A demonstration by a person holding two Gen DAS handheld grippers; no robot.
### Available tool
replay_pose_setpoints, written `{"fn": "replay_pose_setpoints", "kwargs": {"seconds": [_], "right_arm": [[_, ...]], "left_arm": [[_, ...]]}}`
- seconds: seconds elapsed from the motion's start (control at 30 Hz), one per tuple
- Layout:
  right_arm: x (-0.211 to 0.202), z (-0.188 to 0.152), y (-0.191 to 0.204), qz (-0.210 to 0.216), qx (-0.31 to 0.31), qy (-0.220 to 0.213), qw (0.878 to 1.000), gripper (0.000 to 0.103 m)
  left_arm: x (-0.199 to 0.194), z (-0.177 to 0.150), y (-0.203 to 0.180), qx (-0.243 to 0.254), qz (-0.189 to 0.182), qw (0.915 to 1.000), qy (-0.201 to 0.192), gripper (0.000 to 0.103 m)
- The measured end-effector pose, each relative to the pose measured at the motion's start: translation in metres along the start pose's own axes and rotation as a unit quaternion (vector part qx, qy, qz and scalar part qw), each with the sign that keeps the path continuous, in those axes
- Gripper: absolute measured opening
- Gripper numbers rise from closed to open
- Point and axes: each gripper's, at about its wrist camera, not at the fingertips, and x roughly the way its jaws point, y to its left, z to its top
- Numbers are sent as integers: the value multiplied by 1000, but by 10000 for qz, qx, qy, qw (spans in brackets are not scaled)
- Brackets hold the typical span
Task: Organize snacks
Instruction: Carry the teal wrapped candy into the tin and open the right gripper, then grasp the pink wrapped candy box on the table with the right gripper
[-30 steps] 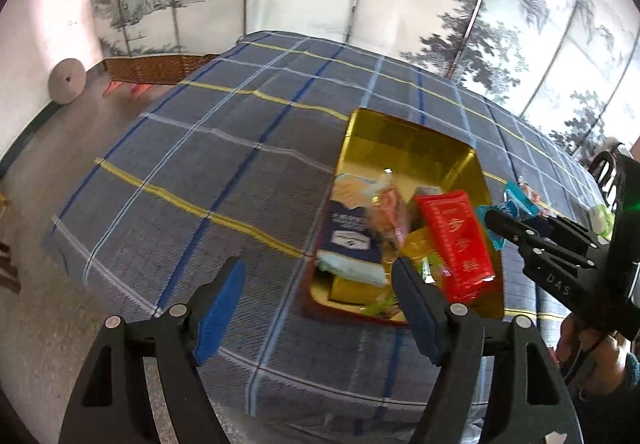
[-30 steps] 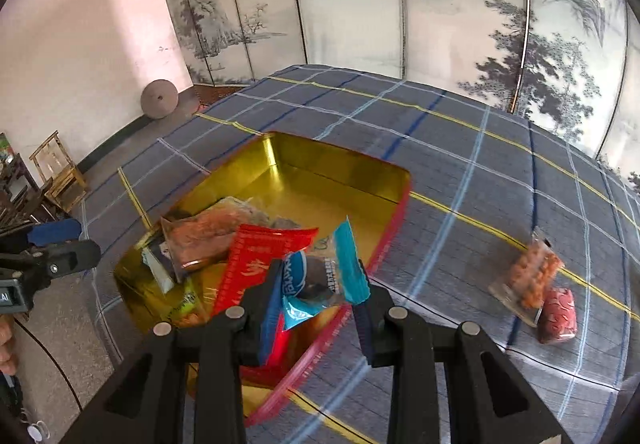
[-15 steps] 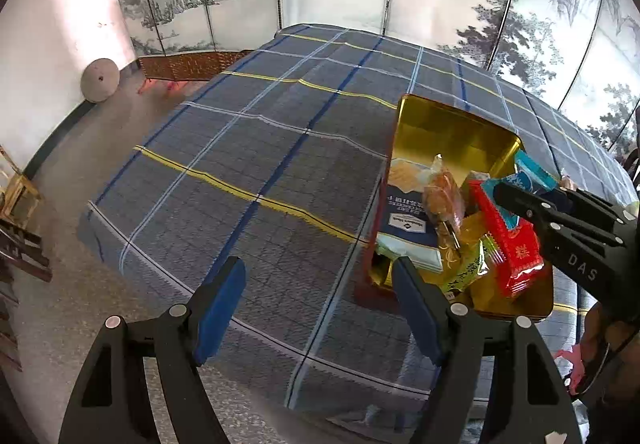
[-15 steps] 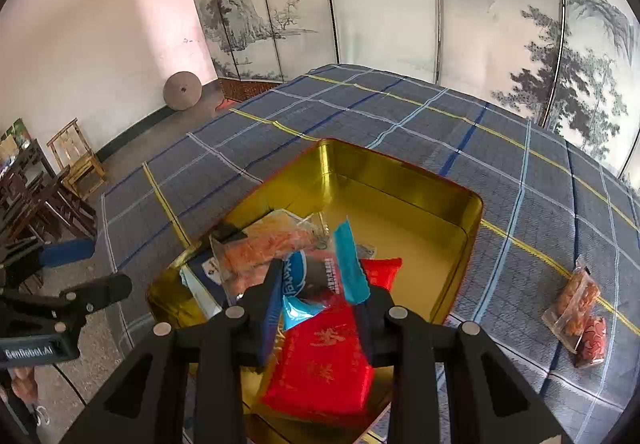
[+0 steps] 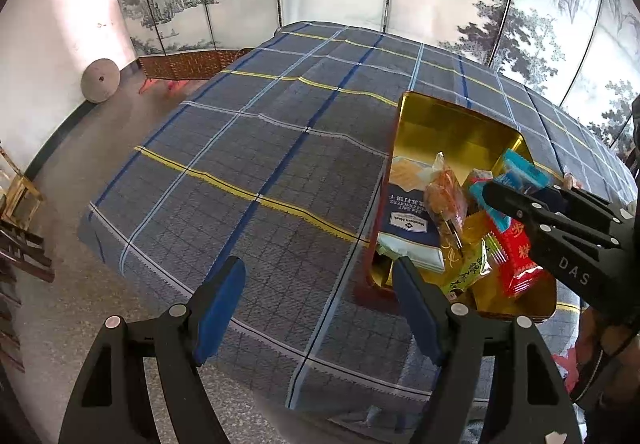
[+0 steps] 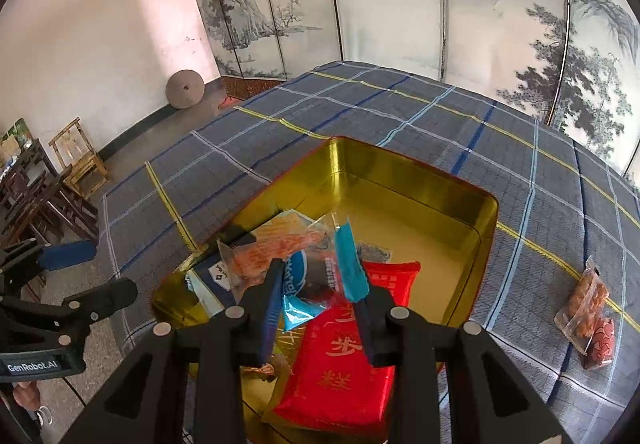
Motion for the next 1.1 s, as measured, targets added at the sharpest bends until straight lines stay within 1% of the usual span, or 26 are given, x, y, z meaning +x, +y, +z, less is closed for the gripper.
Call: {"fn": "replay_pose_setpoints", "kwargs": {"seconds": [0.1,0.17,0.47,0.57,0.73,0.8,0.83,0.9,1.0,1.07,1.1], "right_arm": [[0,0,0,8,-7,2,10000,35],[0,0,0,-21,8,-1,10000,43],[-14,0,-13,57,198,-204,9996,48],[-23,0,-24,25,328,-283,9991,48],[-46,-8,-59,-364,509,-433,9971,48],[-56,-15,-83,-541,663,-457,9953,48],[-62,-20,-99,-726,760,-450,9934,48],[-71,-28,-122,-955,878,-445,9906,48],[-81,-47,-164,-1338,1135,-320,9840,48],[-83,-58,-185,-1579,1241,-210,9794,48],[-84,-63,-192,-1624,1285,-157,9782,48]], "left_arm": [[1,0,-2,18,11,10000,2,72],[1,0,-2,12,-5,10000,9,72],[-1,1,-12,112,-47,9999,-10,73],[-4,2,-16,130,-42,9999,-62,78],[-10,7,-25,243,-54,9996,-151,78],[-12,10,-31,289,-87,9994,-195,78],[-12,11,-33,313,-100,9993,-202,78],[-13,13,-40,378,-128,9990,-213,78],[-12,15,-55,531,-172,9982,-219,79],[-11,16,-64,615,-220,9976,-215,79],[-10,16,-67,636,-229,9975,-207,79]]}}
